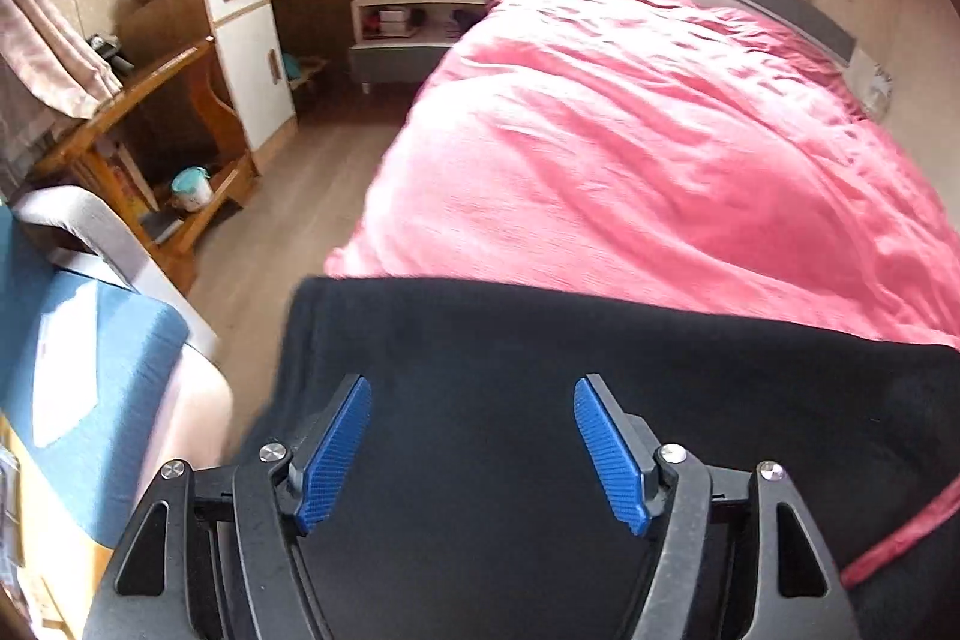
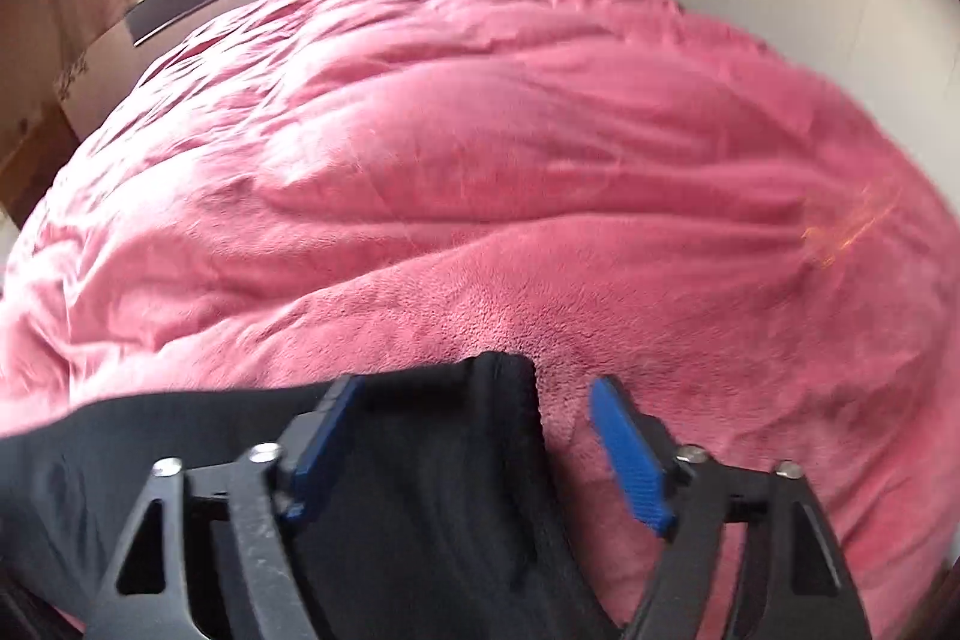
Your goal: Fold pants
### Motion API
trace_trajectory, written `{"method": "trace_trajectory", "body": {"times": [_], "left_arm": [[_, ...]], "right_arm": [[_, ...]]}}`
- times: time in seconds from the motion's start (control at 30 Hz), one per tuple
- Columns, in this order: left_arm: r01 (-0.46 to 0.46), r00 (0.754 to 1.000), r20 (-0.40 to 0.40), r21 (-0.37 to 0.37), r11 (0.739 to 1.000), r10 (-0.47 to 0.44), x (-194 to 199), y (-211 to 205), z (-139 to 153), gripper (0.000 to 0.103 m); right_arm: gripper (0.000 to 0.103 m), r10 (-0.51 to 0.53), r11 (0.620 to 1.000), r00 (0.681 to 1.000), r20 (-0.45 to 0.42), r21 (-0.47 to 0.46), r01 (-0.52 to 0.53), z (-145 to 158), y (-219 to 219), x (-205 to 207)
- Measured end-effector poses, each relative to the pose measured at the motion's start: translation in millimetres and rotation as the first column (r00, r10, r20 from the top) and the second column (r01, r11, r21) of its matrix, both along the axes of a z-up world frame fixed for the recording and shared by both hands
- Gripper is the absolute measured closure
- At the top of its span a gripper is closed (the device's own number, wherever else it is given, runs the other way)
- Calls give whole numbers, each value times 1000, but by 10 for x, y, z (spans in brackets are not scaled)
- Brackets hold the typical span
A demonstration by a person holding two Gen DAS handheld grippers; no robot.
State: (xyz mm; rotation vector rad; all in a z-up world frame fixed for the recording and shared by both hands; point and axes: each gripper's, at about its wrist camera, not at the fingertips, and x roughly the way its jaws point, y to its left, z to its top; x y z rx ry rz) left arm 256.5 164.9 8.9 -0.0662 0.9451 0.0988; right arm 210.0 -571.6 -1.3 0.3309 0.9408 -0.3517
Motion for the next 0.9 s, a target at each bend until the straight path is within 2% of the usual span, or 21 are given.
{"method": "trace_trajectory", "body": {"times": [0.03, 0.1, 0.13, 0.17, 0.2, 0.57, 0.7, 0.77, 0.83, 0.9], "left_arm": [[-5, 1000, 3, -8, 1000, 5, 37, 54, -21, 37], [-13, 1000, 4, -33, 999, 13, 60, 173, -49, 37], [-22, 1000, 3, -40, 999, 23, 91, 241, -75, 37], [-34, 999, 3, -45, 998, 34, 104, 311, -89, 37], [-41, 999, 4, -47, 998, 41, 110, 361, -95, 37], [-131, 991, -47, -60, 990, 129, 379, 844, -335, 38], [-126, 992, -52, -147, 981, 119, 544, 941, -441, 38], [-118, 992, -72, -188, 975, 107, 613, 954, -512, 47], [-116, 989, -114, -212, 970, 93, 665, 939, -590, 83], [-94, 989, -129, -215, 972, 67, 675, 893, -617, 94]], "right_arm": [[46, -6, 999, 1000, 4, 34, 6, -33, -36, 14], [63, -15, 995, 1000, 12, 100, 14, -93, -93, 27], [68, -17, 993, 1000, 15, 115, 15, -116, -104, 26], [79, -11, 993, 1000, 15, 116, 9, -125, -93, 20], [84, -5, 995, 1000, 11, 104, 4, -123, -69, 7], [87, -1, 999, 998, 61, 54, -3, 28, 14, -201], [87, -1, 999, 998, 63, 48, -2, 52, 16, -218], [87, -2, 999, 998, 59, 42, 0, 58, 18, -235], [87, -8, 999, 998, 59, 43, 6, 60, 24, -235], [87, -17, 999, 998, 64, 43, 14, 75, 27, -252]]}}
